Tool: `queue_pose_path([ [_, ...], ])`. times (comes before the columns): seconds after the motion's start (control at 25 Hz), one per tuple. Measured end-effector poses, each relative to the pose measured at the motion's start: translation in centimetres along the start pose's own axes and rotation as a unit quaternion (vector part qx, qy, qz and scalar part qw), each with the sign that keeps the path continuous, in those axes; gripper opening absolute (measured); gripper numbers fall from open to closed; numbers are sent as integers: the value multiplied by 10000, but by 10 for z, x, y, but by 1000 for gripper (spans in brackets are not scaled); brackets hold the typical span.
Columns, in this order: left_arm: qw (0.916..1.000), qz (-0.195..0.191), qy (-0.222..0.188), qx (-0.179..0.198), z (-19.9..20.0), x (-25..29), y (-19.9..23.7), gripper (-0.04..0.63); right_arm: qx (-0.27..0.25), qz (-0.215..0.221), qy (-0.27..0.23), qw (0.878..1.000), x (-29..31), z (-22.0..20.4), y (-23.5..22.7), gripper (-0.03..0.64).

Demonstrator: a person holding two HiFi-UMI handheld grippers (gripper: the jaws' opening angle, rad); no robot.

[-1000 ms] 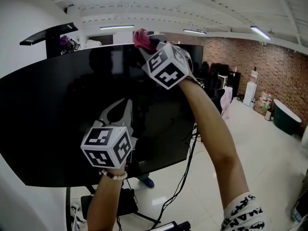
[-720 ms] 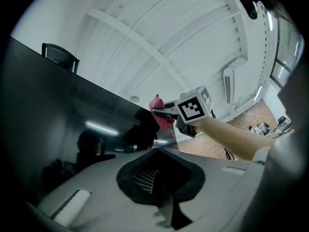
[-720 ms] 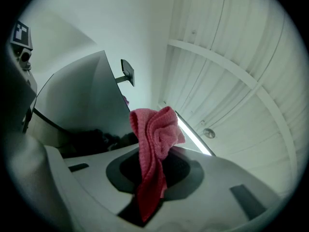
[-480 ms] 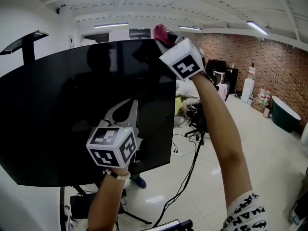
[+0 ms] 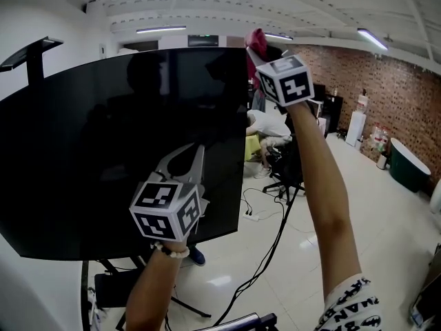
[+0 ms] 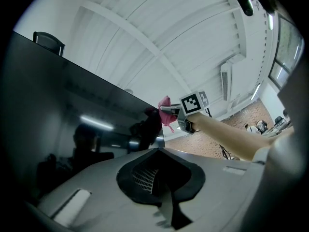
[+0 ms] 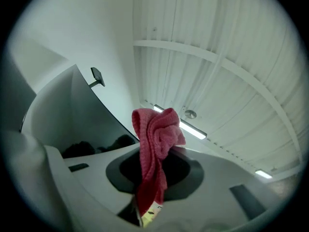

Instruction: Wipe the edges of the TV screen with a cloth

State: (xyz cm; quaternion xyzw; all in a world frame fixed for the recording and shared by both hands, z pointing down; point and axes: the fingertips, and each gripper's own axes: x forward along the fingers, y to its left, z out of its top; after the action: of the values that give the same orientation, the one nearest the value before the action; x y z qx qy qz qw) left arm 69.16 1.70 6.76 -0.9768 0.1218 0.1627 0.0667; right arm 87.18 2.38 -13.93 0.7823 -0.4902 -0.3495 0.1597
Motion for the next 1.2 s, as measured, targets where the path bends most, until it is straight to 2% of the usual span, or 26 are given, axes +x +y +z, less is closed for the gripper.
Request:
queue_pose_path([
  [0.2, 9999, 12, 140, -69, -15, -6, 1, -11, 214, -26, 136, 9997, -4, -14, 1, 84],
  [0.4, 9997, 5, 175, -163, -25, -19, -1, -11, 655, 355, 309, 9967, -16, -43, 25, 84],
  [0.64, 9993, 3, 283, -259, -43, -25, -2, -11, 695, 397, 464, 9957, -38, -91, 61, 83],
  [0.84, 9985, -13, 406, -363, -61, -30, -3, -11, 484, 297, 706, 9959, -59, -129, 91, 83],
  [1.2, 9969, -67, 629, -474, -109, -51, -7, -11, 866, 344, 920, 9914, -90, -185, 147, 83],
])
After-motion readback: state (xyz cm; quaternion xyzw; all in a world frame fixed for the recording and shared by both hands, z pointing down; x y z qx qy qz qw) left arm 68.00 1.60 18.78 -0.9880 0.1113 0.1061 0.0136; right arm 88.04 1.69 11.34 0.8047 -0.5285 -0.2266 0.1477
